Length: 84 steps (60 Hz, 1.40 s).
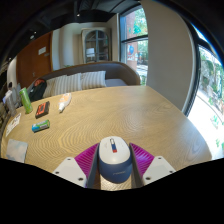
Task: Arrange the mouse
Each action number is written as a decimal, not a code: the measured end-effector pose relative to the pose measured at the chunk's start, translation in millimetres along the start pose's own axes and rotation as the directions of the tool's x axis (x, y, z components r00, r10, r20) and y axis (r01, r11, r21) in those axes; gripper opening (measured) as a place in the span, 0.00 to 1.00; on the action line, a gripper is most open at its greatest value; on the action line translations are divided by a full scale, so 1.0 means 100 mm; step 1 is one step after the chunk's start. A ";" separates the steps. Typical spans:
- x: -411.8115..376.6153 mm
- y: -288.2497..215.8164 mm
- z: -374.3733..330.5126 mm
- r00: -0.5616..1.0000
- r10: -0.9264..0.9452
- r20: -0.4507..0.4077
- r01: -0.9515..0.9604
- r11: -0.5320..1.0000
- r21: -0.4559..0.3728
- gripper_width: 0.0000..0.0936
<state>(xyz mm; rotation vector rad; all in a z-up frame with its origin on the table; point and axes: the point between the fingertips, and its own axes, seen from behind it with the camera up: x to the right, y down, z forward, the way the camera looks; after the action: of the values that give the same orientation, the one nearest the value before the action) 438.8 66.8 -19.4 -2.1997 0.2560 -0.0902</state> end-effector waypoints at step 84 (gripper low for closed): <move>-3.83 0.70 -1.48 0.980 -0.099 0.173 0.145 0.951 -0.274 0.91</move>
<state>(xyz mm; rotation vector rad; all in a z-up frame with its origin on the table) 31.2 -7.1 23.4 -2.4951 0.0438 0.0564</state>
